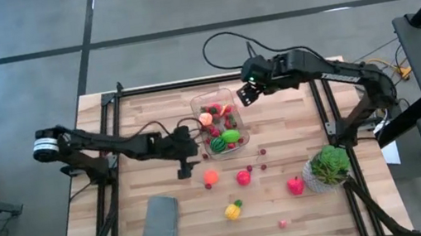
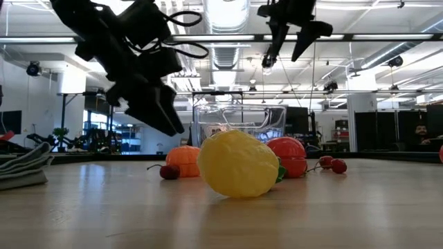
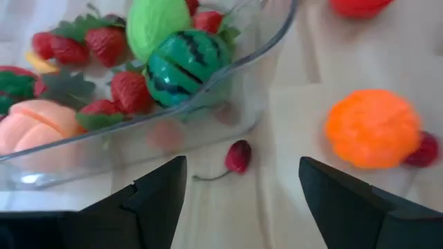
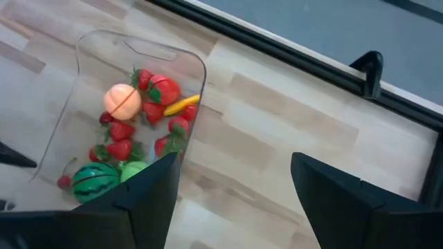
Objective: Pick and placing Produce into tupperware
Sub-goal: Put the red cherry into the transparent container
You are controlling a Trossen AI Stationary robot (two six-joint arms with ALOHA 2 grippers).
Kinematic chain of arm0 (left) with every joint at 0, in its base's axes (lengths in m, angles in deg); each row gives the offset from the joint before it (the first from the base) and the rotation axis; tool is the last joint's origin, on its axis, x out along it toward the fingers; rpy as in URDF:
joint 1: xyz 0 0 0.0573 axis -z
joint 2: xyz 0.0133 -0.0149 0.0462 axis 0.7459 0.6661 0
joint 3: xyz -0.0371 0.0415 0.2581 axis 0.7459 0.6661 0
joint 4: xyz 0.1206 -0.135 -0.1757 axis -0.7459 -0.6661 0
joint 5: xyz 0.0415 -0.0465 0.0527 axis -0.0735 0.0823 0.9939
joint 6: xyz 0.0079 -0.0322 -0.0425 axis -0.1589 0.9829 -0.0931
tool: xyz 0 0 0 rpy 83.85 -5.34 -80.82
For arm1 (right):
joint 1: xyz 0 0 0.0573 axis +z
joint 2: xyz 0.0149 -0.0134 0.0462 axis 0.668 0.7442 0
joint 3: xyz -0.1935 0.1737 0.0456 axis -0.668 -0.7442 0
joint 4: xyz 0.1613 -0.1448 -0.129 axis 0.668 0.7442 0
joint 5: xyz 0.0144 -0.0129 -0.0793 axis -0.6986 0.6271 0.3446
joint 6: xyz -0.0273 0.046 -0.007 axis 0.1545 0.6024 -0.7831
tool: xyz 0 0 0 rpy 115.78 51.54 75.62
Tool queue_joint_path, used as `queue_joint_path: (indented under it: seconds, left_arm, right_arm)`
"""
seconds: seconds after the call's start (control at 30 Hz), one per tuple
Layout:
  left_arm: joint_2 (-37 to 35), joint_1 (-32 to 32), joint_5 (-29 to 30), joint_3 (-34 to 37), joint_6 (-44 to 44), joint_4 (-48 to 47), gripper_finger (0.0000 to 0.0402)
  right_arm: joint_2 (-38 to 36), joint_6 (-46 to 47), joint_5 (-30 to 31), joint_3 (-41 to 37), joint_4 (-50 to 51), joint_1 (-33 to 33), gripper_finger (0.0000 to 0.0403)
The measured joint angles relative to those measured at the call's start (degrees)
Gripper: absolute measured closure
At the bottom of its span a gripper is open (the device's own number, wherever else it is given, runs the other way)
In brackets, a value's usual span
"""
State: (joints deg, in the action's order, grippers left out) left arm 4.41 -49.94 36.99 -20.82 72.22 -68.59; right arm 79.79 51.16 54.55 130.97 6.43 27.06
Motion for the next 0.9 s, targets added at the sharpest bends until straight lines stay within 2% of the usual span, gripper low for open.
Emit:
queue_joint_path:
  seconds: [0.07, 0.23, 0.47, 0.9]
  left_arm:
    - [1.0, 0.8, 2.1, -0.2, 0.6, -0.4, 0.0148]
    - [3.7, 1.6, 2.3, -1.1, 6.0, 0.0, 0.0167]
    - [8.5, 1.9, 2.3, -2.2, 6.4, 0.7, 0.0186]
    - [11.6, 1.9, 2.4, -3.8, 6.4, 2.9, 0.0190]
  right_arm:
    - [-1.3, 0.0, 0.0, -1.0, 0.0, 0.0, 0.0133]
    - [-4.3, 0.0, 0.6, -4.4, -0.2, 0.0, 0.0139]
    - [-6.2, 0.1, 1.2, -7.2, 0.2, 0.0, 0.0139]
    - [-7.0, 0.2, 1.3, -9.0, 0.7, 0.0, 0.0141]
